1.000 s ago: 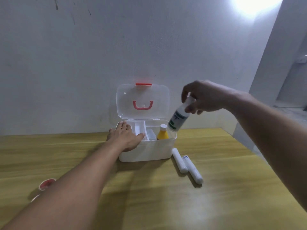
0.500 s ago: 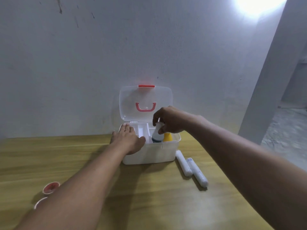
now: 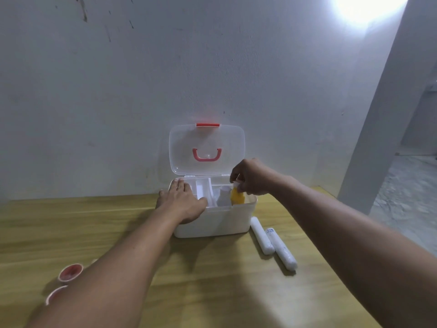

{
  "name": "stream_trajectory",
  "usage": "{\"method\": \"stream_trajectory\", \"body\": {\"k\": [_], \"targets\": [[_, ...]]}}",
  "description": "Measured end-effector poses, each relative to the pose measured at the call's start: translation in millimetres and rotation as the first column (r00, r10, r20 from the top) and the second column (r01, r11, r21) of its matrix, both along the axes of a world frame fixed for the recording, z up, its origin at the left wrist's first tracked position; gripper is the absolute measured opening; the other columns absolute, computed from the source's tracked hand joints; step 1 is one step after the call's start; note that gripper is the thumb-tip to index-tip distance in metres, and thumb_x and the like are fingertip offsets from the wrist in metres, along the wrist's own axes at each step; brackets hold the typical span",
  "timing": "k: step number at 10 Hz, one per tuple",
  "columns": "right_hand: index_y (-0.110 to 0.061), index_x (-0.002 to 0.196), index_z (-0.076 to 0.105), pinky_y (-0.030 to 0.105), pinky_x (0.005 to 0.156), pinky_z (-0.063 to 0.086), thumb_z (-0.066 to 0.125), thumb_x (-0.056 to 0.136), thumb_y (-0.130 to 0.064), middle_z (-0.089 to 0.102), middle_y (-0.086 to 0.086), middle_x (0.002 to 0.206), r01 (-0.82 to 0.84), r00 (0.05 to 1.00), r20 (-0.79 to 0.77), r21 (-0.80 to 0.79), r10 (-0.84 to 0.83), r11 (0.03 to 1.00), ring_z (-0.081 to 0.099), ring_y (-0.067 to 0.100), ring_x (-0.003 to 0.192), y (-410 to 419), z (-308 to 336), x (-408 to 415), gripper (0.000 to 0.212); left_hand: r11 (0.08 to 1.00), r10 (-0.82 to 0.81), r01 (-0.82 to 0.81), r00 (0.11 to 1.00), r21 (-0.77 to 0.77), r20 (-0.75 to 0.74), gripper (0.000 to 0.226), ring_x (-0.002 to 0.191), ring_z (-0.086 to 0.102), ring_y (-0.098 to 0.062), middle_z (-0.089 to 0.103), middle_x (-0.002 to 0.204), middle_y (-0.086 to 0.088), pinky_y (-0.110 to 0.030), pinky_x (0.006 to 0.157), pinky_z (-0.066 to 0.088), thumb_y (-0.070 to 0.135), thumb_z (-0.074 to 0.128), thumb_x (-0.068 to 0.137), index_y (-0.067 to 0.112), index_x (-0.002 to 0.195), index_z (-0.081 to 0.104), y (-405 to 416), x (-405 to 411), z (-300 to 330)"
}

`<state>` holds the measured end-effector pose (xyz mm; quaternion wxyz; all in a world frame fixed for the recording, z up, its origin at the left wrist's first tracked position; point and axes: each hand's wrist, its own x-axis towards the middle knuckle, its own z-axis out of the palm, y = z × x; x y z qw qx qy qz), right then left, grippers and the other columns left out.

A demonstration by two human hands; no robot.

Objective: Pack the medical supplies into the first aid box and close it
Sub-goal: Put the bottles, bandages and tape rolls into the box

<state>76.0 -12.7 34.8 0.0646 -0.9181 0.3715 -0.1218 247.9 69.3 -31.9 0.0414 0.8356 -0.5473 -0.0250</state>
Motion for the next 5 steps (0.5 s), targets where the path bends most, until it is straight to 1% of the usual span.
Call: {"method": "stream_trajectory", "body": {"k": [1, 2, 3, 4, 5], "targets": [[-0.005, 0.112, 0.07, 0.031, 0.084, 0.054, 0.059, 0.088, -0.001, 0.068, 0.016, 0.109, 0.022, 0.999, 0.035, -0.04, -0.021, 0.999, 0.063, 0.028, 0.093, -2.1, -5.8, 5.1, 0.026, 1.0, -0.001, 0.001, 1.0, 0.0, 0.007, 0.078, 0.151, -0.005, -0.021, -0.005, 0.163, -0.009, -0.049, 0.12, 0.012, 0.052, 0.02, 0.094, 0.005, 0.154, 0.003, -0.6, 0.6, -0.5], [-0.006, 0.117, 0.067, 0.034, 0.089, 0.055, 0.064, 0.087, -0.005, 0.067, 0.015, 0.115, 0.042, 0.996, 0.079, 0.008, -0.043, 0.999, 0.064, 0.025, 0.093, -6.2, -11.0, 5.8, 0.03, 1.0, 0.002, -0.002, 1.0, 0.004, 0.012, 0.079, 0.151, -0.005, -0.021, -0.005, 0.163, -0.009, -0.049, 0.12, 0.012, 0.053, 0.02, 0.094, 0.005, 0.154, 0.003, -1.8, 1.4, -1.5], [-0.008, 0.118, 0.065, 0.035, 0.092, 0.053, 0.073, 0.081, -0.009, 0.068, 0.011, 0.117, 0.093, 0.975, 0.202, 0.0, -0.091, 0.996, 0.065, 0.026, 0.1, -9.3, -9.3, -4.3, 0.039, 1.0, 0.002, -0.002, 1.0, 0.001, 0.007, 0.079, 0.151, -0.004, -0.021, -0.005, 0.163, -0.009, -0.049, 0.12, 0.012, 0.054, 0.02, 0.094, 0.005, 0.154, 0.003, -2.4, 1.5, -1.3], [-0.011, 0.098, 0.068, 0.038, 0.078, 0.057, 0.061, 0.078, -0.004, 0.072, 0.011, 0.102, 0.312, 0.903, 0.332, -0.068, -0.273, 0.948, 0.067, 0.031, 0.09, -8.9, -10.7, -26.2, 0.022, 1.0, 0.001, -0.001, 1.0, 0.001, 0.005, 0.079, 0.151, -0.004, -0.021, -0.005, 0.163, -0.009, -0.049, 0.12, 0.013, 0.054, 0.02, 0.094, 0.005, 0.154, 0.003, -2.3, 1.0, -0.9], [0.003, 0.094, 0.068, 0.039, 0.056, 0.06, 0.063, 0.081, 0.0, 0.073, 0.019, 0.091, 0.406, 0.908, 0.0, 0.241, -0.418, 0.882, 0.072, 0.03, 0.074, -0.9, -19.7, -47.1, 0.014, 1.0, 0.005, -0.005, 1.0, 0.004, 0.008, 0.079, 0.151, -0.004, -0.02, -0.004, 0.164, -0.008, -0.048, 0.119, 0.014, 0.054, 0.02, 0.094, 0.005, 0.154, 0.004, -1.6, 0.4, -0.2]]}}
